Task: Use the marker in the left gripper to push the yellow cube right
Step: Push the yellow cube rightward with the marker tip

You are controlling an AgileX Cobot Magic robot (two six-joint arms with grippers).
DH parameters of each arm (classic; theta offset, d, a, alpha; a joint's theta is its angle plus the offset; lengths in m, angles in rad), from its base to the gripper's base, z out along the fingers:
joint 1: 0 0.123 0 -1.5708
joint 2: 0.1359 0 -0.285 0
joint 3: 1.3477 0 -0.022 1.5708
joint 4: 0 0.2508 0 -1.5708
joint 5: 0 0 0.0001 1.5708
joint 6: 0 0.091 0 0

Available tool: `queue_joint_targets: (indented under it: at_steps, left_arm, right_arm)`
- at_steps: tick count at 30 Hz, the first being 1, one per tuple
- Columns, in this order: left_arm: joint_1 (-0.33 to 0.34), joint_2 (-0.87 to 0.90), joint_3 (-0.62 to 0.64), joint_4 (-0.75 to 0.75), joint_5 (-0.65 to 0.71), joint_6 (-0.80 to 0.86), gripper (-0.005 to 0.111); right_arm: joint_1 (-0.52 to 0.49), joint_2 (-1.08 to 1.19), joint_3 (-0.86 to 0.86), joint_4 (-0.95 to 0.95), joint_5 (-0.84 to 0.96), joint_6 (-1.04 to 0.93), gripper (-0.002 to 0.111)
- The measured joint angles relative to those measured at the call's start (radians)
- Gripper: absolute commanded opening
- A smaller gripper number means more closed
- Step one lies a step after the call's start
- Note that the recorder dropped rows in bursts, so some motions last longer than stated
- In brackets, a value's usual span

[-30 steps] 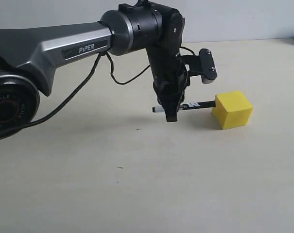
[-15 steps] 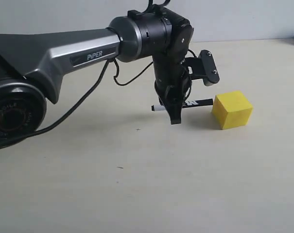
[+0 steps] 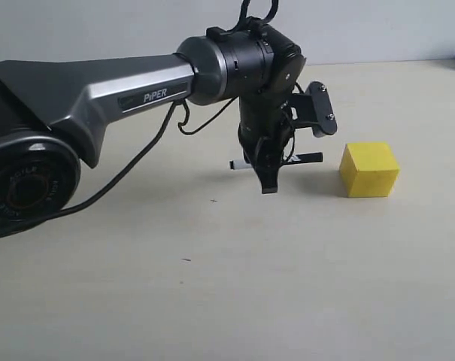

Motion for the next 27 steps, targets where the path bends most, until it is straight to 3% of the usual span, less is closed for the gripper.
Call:
queue_joint_targets:
  at_steps: [6, 16, 27]
  left_arm:
    - [0.001, 0.000, 0.000, 0.010, 0.006, 0.031, 0.000]
    - [-0.073, 0.000, -0.002, -0.024, -0.137, 0.039, 0.000]
    - [-0.020, 0.000, -0.031, 0.000, -0.042, 0.014, 0.000]
  right_arm:
    - [0.000, 0.000, 0.000, 0.000, 0.000, 0.000, 0.000]
    - [0.000, 0.000, 0.000, 0.000, 0.000, 0.000, 0.000]
    - [0.000, 0.000, 0.000, 0.000, 0.000, 0.000, 0.000]
